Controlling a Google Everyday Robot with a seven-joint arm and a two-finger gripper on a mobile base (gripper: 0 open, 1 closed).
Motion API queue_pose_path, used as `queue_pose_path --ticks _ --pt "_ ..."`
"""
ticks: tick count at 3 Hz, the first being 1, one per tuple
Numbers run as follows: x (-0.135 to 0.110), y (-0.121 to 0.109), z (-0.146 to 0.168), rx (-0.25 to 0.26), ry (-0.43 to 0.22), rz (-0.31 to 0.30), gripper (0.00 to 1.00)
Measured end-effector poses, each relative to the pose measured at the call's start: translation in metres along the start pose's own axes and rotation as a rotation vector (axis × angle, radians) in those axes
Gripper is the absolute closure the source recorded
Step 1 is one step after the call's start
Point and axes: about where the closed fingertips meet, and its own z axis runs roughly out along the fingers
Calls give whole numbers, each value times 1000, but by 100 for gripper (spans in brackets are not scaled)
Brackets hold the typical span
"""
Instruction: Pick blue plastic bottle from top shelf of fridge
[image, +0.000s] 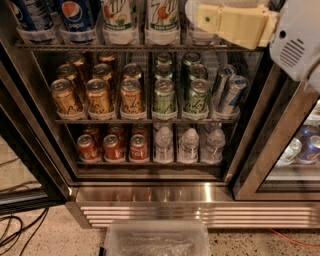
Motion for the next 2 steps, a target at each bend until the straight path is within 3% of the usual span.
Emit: queue_pose_path --ticks 1,2 --pt "1 47 -13 -102 13 87 0" --pt "10 68 -21 -113 35 159 0"
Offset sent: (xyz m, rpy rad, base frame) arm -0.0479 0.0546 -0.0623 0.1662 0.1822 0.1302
